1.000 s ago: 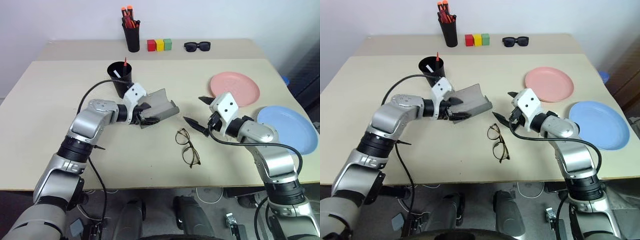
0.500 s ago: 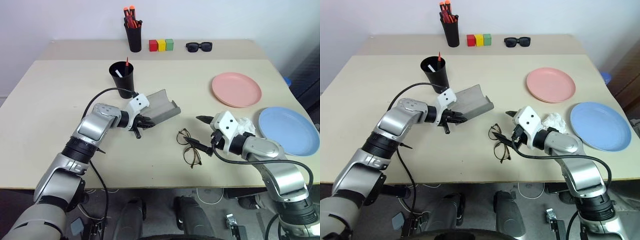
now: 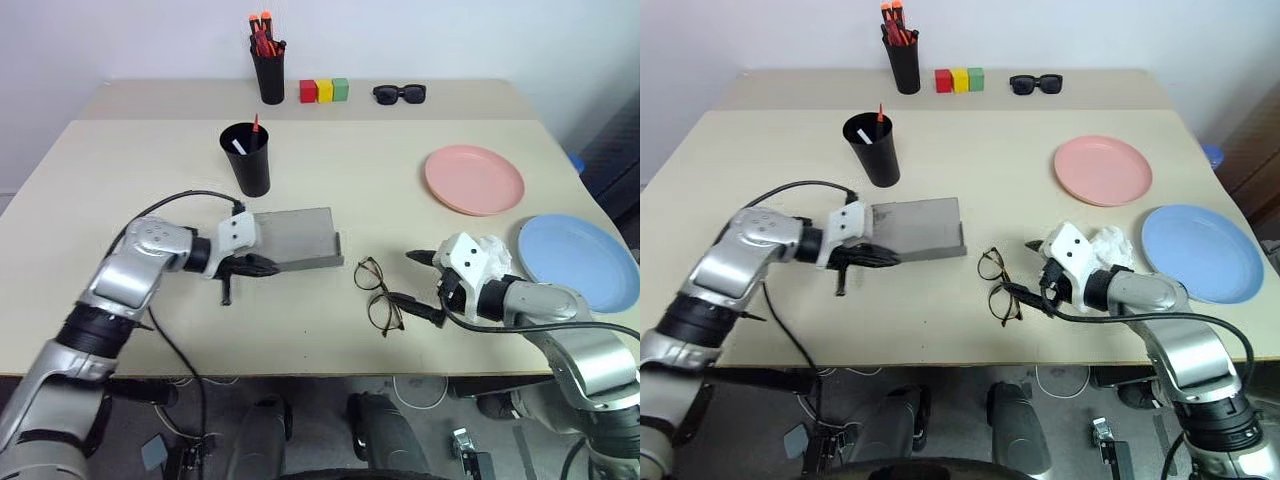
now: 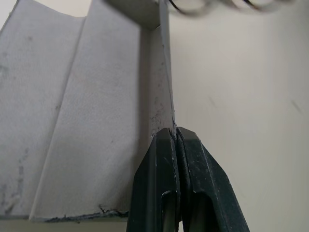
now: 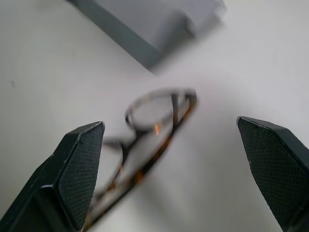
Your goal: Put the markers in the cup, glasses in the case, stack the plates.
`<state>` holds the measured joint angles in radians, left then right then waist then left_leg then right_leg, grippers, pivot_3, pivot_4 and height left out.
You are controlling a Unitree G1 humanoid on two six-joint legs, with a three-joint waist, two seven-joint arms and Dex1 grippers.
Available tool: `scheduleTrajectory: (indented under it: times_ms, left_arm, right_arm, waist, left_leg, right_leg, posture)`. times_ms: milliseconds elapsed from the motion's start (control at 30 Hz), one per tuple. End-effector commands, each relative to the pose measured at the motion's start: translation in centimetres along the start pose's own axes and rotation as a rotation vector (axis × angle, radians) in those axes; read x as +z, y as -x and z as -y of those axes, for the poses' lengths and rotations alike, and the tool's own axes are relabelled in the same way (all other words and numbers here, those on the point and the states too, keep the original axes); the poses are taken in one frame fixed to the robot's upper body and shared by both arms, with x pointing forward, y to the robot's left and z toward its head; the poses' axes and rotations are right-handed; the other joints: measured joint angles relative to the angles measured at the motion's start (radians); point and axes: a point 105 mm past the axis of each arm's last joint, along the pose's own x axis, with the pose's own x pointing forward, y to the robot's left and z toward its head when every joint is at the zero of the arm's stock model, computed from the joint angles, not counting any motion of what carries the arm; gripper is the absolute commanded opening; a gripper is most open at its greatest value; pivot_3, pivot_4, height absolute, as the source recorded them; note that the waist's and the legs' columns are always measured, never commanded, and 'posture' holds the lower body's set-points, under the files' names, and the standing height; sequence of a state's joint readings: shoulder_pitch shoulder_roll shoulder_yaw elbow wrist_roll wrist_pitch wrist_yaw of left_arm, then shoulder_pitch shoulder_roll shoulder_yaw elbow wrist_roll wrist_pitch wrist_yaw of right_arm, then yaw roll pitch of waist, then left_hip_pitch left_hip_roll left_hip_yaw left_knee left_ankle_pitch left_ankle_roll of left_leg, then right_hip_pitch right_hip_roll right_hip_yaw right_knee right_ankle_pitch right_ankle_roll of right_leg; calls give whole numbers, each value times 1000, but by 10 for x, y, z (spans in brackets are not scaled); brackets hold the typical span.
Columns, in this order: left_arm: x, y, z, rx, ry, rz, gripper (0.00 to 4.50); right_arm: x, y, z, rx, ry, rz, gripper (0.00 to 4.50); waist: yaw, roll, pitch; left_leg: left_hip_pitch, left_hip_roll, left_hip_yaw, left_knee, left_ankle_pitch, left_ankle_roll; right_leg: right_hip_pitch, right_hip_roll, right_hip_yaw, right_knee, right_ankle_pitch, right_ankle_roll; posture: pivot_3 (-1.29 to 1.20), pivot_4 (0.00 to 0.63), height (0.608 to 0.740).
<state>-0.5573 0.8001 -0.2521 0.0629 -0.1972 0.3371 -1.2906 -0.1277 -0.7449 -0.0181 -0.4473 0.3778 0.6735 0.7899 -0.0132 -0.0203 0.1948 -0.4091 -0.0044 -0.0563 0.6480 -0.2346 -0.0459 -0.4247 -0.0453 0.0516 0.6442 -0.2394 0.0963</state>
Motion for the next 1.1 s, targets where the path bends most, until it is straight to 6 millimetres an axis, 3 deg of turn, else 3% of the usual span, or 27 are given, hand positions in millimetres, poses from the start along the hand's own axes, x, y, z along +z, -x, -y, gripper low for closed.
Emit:
scheduleTrajectory:
  times_ms: [33, 133, 167, 267, 400, 533, 667, 1000, 1100]
  left_arm:
    - [17, 5, 10, -62, -49, 45, 48]
    - [20, 2, 13, -85, -42, 48, 48]
    - [21, 1, 14, -95, -34, 50, 291]
    - [24, -2, 11, -72, -41, 49, 1304]
    - [25, -1, 5, -16, -72, 49, 3315]
    - [38, 6, -1, 43, -20, 146, 3315]
    - [48, 23, 6, 108, 46, 288, 3315]
    - [22, 34, 52, 126, 162, 286, 3315]
    - [15, 34, 59, 121, 173, 258, 3362]
  right_arm:
    - [11, 4, -3, 30, -29, 15, 4500]
    - [10, 3, -9, 67, -107, 8, 4500]
    - [11, 2, -10, 78, -128, 9, 4500]
    - [13, 0, -11, 77, -195, 19, 4500]
    - [16, -2, -11, 76, -268, 30, 4500]
    - [18, -7, -14, 91, -359, 34, 4500]
    - [18, -13, -18, 97, -442, 23, 4500]
    - [11, -23, -21, 77, -519, -31, 4500]
    - [10, -25, -17, 63, -534, -41, 3120]
  waist:
    - [1, 0, 0]
    - [-1, 0, 0]
    - [-1, 0, 0]
    - [-2, 0, 0]
    - [-3, 0, 0]
    - [-3, 0, 0]
    - [-9, 0, 0]
    - [-2, 0, 0]
    - [-4, 0, 0]
  left_leg:
    - [0, 0, 0, 0, 0, 0]
    - [-1, 0, 0, 0, 0, 0]
    - [-1, 0, 0, 0, 0, 0]
    - [-1, 0, 0, 0, 0, 0]
    - [0, 0, 0, 0, 0, 0]
    - [-1, 0, 0, 0, 0, 0]
    - [0, 1, 0, 0, 0, 0]
    - [0, 2, 0, 0, 0, 1]
    - [0, 2, 1, 0, 0, 1]
  right_leg:
    - [0, 0, 0, 0, 0, 0]
    - [0, 0, 0, -1, 0, 0]
    - [0, 0, 0, -1, 0, 0]
    - [0, 1, 0, -1, 0, 0]
    - [0, 1, 0, -1, 0, 0]
    - [0, 1, 0, -1, 0, 1]
    - [0, 1, 0, -1, 0, 1]
    - [0, 0, 0, -1, -1, 0]
    - [0, 0, 0, -2, -2, -2]
  posture:
    - [0, 150, 740]
    - [0, 150, 740]
    - [0, 150, 740]
    - [0, 150, 740]
    - [0, 150, 740]
    - [0, 150, 740]
    - [0, 150, 740]
    - [0, 150, 740]
    - [0, 150, 740]
